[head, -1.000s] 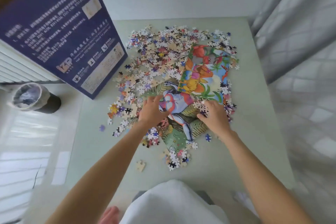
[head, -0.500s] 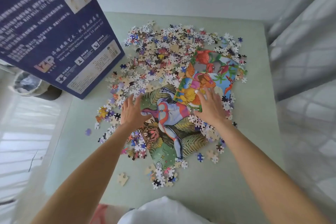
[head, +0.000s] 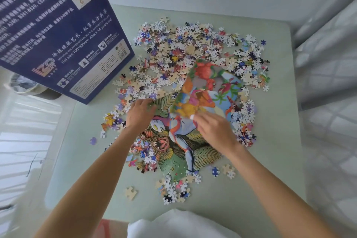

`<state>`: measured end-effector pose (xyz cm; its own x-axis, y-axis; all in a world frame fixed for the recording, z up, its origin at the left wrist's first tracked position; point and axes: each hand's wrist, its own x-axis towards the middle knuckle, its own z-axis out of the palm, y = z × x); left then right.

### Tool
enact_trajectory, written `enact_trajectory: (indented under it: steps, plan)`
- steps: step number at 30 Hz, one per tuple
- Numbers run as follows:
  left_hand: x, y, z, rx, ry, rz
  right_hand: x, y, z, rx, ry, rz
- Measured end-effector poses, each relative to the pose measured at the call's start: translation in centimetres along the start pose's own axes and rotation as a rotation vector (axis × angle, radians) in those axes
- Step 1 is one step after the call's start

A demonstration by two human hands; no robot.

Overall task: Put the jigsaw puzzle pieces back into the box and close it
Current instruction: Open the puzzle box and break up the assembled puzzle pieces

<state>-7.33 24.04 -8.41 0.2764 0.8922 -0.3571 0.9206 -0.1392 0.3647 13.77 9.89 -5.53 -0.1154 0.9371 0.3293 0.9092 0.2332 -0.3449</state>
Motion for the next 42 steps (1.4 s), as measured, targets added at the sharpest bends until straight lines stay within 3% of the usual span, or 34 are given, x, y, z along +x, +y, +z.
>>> enact_trajectory:
  steps: [3, 6, 8, 11, 13, 15, 17, 25, 31, 35, 37, 42]
  plan:
    - [-0.2, -0.3, -0.6, -0.244, 0.064, -0.050, -3.1, -2.1, 1.6, 0.083, -0.248, -0.100]
    - [-0.8, -1.4, -1.0, -0.199, 0.062, -0.079, -4.6, -3.3, 2.0, 0.160, -0.448, -0.016]
    - [-1.6, -2.1, -1.2, -0.102, 0.049, -0.121, -3.6, -3.1, 1.9, 0.214, -0.375, 0.185]
    - [-3.4, -2.9, -0.6, -0.174, 0.006, -0.240, -1.1, -0.8, 2.5, -0.012, -0.220, 0.537]
    - [-4.8, -2.8, 0.4, -0.309, -0.067, -0.302, 0.3, 0.7, 2.9, -0.133, -0.343, 0.788]
    - [-6.1, -2.2, 1.3, -0.358, -0.103, -0.312, 0.8, 1.2, 3.6, -0.168, -0.483, 0.892]
    - [-6.6, -1.3, 1.7, -0.393, -0.089, -0.340, 0.5, 1.2, 4.3, -0.175, -0.527, 0.857]
    - [-6.3, -0.9, 2.0, -0.710, 0.065, -0.342, -1.4, -1.3, 5.1, -0.027, -0.410, 0.585]
    - [-7.3, 0.6, 1.6, -0.975, 0.102, -0.195, -0.9, -1.6, 4.5, 0.094, -0.321, 0.696]
    - [-9.0, 1.7, -0.4, -1.131, 0.084, -0.044, 0.5, -1.3, 1.9, 0.503, -0.208, 0.866]
    - [-10.1, 2.5, -2.2, -1.222, 0.114, 0.025, 1.1, -0.9, 0.1, 0.587, -0.166, 0.903]
    - [-12.5, 3.8, -6.5, -1.248, 0.253, 0.167, 1.9, -0.6, -5.1, 0.515, -0.073, 0.575]
